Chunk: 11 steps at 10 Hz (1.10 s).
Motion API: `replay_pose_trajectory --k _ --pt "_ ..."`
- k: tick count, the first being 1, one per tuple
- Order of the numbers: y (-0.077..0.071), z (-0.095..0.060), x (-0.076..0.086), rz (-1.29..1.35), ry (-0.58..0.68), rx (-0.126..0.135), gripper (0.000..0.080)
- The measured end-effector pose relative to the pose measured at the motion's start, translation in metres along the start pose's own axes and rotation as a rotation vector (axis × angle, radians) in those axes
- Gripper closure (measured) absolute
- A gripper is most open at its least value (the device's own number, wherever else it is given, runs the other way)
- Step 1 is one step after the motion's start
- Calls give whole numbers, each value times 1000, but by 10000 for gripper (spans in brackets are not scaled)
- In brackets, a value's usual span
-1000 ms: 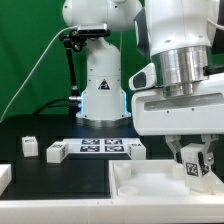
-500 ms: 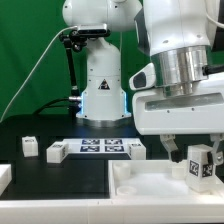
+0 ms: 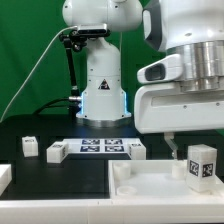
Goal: Assemble one leg
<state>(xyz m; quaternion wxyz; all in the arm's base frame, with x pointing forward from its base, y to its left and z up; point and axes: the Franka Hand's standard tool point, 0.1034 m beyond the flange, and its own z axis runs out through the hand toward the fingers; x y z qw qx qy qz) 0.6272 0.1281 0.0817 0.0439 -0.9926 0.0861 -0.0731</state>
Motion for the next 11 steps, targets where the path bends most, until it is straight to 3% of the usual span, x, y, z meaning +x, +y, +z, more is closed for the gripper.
replay_pose_trajectory --k 2,5,8,10,11 --pt "0 3 -1 -214 3 -21 151" --pt "7 5 2 -494 22 -28 151" --pt "11 5 4 -532 19 -29 151" --pt "12 5 4 -532 19 -29 428" --pt "12 5 3 -532 19 -29 509"
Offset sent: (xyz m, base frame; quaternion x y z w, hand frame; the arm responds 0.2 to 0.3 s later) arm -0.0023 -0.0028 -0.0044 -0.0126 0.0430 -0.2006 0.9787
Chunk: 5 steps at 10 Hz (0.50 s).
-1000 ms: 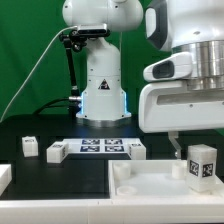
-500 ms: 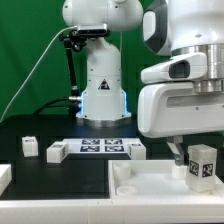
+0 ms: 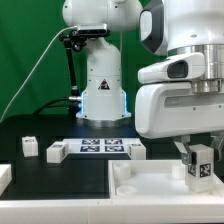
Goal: Assemble one leg
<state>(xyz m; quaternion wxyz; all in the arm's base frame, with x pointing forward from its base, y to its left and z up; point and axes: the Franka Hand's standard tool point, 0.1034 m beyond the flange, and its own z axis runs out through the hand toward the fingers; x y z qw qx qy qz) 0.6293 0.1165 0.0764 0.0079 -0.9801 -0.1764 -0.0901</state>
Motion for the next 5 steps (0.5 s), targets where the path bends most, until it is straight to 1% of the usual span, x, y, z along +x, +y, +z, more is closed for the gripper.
replay_pose_trajectory --k 3,4,5 --pt "0 0 0 29 0 1 509" --pt "-1 1 -1 147 0 11 509" --pt "-2 2 -1 329 13 23 509"
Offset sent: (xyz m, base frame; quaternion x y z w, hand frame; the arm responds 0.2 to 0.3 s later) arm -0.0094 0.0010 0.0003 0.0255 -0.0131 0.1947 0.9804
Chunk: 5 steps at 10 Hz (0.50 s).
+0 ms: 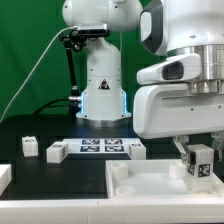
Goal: Assemble one leg
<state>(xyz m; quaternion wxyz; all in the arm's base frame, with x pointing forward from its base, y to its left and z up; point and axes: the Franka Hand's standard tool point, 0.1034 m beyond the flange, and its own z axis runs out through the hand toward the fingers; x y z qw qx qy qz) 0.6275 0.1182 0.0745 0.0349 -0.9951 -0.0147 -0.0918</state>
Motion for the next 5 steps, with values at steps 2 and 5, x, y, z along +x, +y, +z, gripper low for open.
replay_pose_trajectory --k 2,5 --pt "4 1 0 330 19 -2 509" --pt "8 1 1 655 44 -2 508"
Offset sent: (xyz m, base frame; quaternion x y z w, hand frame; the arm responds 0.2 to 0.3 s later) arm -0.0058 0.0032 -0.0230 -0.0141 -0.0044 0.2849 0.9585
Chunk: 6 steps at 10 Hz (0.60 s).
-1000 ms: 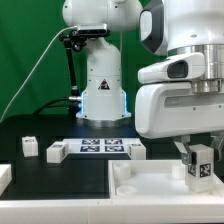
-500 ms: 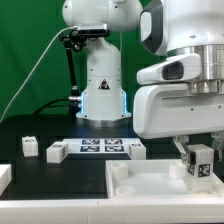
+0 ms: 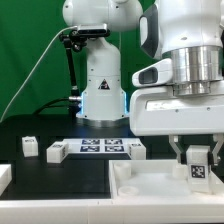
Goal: Assemble one leg
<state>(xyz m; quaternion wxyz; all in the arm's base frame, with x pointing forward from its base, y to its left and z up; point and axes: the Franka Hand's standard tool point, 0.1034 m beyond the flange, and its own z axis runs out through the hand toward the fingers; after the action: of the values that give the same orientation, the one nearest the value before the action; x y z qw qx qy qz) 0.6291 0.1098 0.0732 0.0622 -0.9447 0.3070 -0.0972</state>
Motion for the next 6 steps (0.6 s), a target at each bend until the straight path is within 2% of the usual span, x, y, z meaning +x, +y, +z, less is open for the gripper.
replay_pose_trajectory --k 6 --pt "5 -1 -4 511 -8 -20 505"
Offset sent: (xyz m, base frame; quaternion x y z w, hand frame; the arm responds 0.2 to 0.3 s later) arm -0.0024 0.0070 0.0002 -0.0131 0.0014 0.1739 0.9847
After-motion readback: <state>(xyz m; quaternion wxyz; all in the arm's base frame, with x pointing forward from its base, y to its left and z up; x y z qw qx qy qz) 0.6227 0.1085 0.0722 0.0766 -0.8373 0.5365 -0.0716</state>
